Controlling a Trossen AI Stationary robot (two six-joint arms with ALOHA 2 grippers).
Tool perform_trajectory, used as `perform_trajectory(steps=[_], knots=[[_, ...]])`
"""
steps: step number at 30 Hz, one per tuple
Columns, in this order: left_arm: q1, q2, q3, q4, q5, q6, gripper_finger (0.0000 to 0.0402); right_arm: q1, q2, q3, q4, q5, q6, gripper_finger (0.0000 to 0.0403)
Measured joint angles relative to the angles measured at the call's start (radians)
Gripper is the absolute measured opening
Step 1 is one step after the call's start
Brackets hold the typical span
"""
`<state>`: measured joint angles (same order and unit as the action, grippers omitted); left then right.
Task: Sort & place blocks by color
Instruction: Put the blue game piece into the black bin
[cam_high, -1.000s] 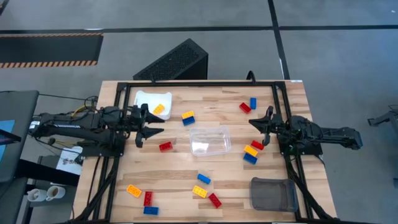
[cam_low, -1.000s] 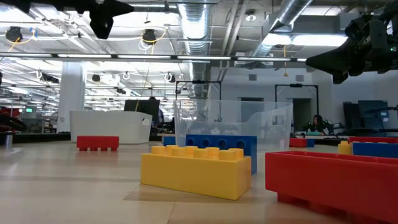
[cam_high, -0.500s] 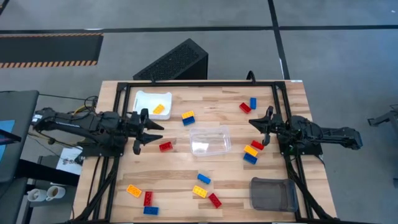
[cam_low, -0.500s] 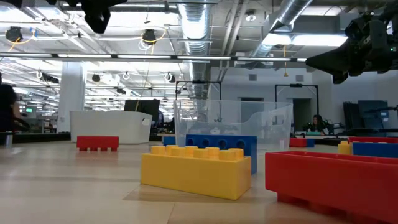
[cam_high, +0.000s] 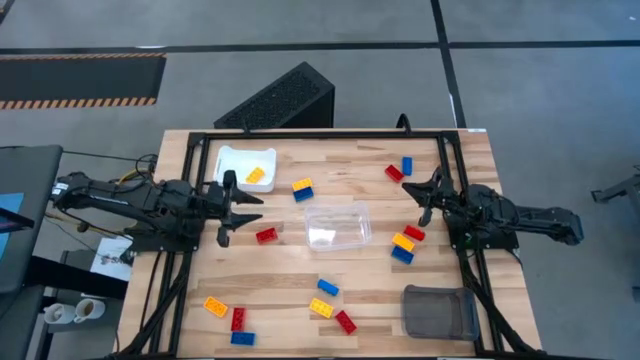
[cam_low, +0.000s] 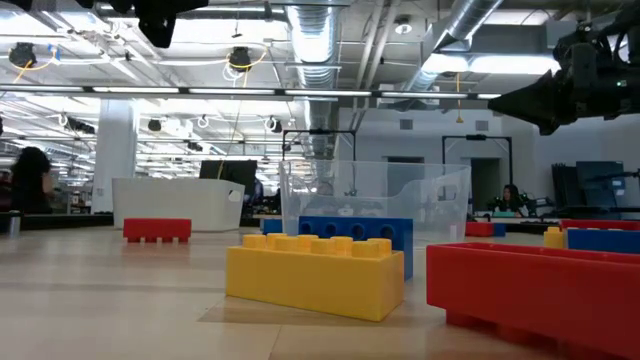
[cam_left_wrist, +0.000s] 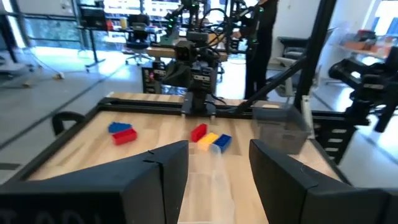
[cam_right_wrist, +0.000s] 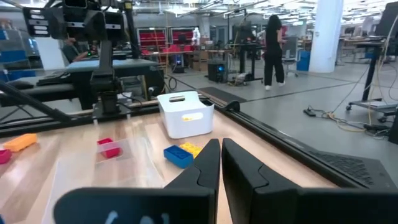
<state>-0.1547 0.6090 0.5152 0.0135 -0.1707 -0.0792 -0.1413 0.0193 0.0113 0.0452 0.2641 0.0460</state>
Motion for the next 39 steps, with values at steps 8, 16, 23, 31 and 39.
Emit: perform_trajectory(steps=[8, 16, 23, 31, 39], knots=[[0.005, 0.0, 0.0, 0.0, -0.022, 0.113, 0.0153, -0.005, 0.0, 0.0, 0.0, 0.0, -0.002, 0.0043], [0.064, 0.0, 0.0, 0.0, -0.032, 0.124, 0.0153, -0.005, 0.0, -0.001, 0.009, 0.0, -0.001, 0.0043], [0.131, 0.0, 0.0, 0.0, 0.005, 0.101, 0.0153, -0.005, 0.0, -0.002, 0.073, 0.005, -0.002, 0.0043], [0.148, -0.001, 0.0, 0.007, 0.061, 0.047, 0.0153, -0.002, 0.0, -0.002, 0.19, 0.001, 0.03, 0.0043], [0.148, -0.001, 0.024, 0.009, 0.06, 0.039, 0.0153, -0.005, 0.031, 0.039, 0.223, 0.001, -0.002, 0.0067]])
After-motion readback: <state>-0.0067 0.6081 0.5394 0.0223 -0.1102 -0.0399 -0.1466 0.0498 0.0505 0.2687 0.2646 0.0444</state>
